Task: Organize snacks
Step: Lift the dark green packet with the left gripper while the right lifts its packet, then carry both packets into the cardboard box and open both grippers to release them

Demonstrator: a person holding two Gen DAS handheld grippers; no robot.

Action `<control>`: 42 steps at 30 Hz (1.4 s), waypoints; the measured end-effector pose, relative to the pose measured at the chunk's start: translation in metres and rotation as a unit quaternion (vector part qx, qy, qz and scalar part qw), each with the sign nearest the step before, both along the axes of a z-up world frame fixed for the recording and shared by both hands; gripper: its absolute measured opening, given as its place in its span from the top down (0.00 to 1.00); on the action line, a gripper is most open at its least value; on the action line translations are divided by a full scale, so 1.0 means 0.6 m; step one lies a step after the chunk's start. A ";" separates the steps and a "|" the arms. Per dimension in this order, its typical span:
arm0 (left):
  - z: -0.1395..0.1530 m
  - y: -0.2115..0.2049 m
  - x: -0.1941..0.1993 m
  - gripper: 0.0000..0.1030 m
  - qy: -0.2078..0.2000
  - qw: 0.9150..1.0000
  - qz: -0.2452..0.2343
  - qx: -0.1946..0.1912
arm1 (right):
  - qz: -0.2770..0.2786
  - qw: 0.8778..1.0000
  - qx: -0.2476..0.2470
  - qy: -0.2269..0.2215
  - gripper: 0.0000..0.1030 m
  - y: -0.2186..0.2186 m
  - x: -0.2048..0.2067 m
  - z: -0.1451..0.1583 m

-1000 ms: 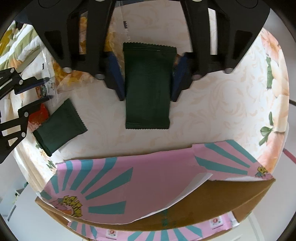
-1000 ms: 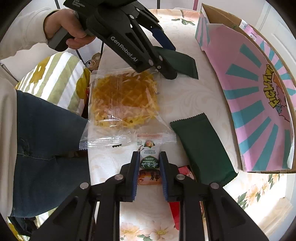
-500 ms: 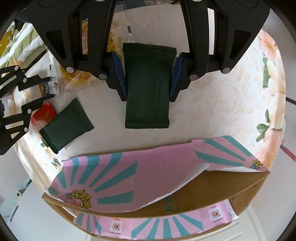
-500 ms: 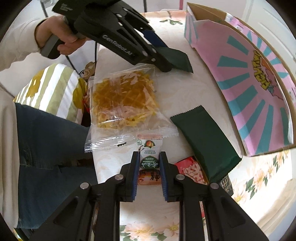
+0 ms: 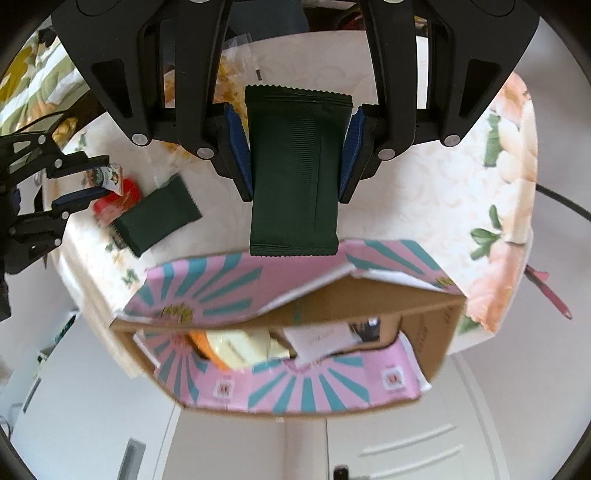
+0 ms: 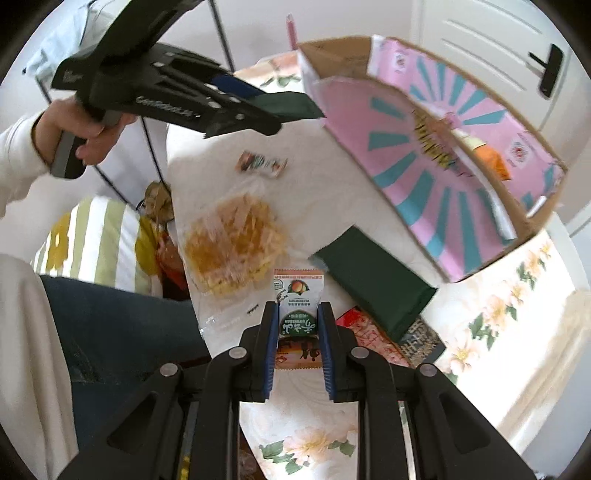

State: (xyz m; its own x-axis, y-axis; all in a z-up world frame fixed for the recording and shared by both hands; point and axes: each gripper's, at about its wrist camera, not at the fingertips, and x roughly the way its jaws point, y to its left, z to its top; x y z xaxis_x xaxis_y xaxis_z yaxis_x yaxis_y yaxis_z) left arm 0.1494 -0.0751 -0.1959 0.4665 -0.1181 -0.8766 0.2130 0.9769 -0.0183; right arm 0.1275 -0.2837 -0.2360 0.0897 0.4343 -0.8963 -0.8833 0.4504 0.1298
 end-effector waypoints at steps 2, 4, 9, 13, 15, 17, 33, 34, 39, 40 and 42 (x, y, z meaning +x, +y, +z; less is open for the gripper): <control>0.019 0.008 -0.003 0.60 -0.007 1.000 0.001 -0.006 | -0.016 1.000 0.009 0.002 0.81 -0.003 0.004 0.016; 0.037 0.018 -0.005 0.60 -0.014 1.000 0.002 -0.011 | -0.030 0.999 0.016 -0.001 0.81 -0.007 0.008 0.030; 0.071 0.027 0.006 0.60 -0.033 0.999 0.002 -0.017 | -0.064 0.997 0.040 -0.014 0.81 -0.010 0.012 0.067; 0.098 0.030 0.024 0.60 -0.047 0.999 -0.005 -0.024 | -0.092 0.994 0.058 -0.022 0.81 -0.005 0.028 0.099; 0.113 0.031 0.044 0.60 -0.055 0.998 -0.010 -0.028 | -0.111 0.991 0.063 -0.027 0.81 0.002 0.036 0.114; 0.124 0.031 0.064 0.60 -0.061 0.998 -0.015 -0.031 | -0.134 0.988 0.068 -0.032 0.81 0.006 0.051 0.130; 0.116 0.052 0.271 0.60 -0.038 0.997 -0.059 -0.032 | -0.336 0.937 0.090 -0.024 0.81 0.050 0.239 0.176; 0.111 0.053 0.282 0.60 -0.037 0.997 -0.063 -0.025 | -0.345 0.934 0.092 -0.022 0.81 0.055 0.249 0.175; 0.084 0.050 0.315 0.14 -0.031 0.997 -0.076 0.001 | -0.372 0.923 0.097 -0.007 0.81 0.074 0.281 0.166; 0.080 0.053 0.313 0.00 -0.035 0.996 -0.077 0.003 | -0.377 0.921 0.098 -0.004 0.81 0.078 0.286 0.164; 0.076 0.056 0.311 0.00 -0.043 0.995 -0.087 -0.001 | -0.385 0.918 0.098 0.000 0.81 0.085 0.291 0.159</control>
State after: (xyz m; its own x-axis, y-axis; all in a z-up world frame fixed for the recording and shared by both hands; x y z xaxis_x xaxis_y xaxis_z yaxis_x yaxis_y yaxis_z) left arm 0.3358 -0.0414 -0.1502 0.5116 -0.2050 -0.8344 0.3795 0.9252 0.0054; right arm 0.3022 -0.2327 -0.1408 0.4370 0.3954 -0.8079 -0.3136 0.9088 0.2752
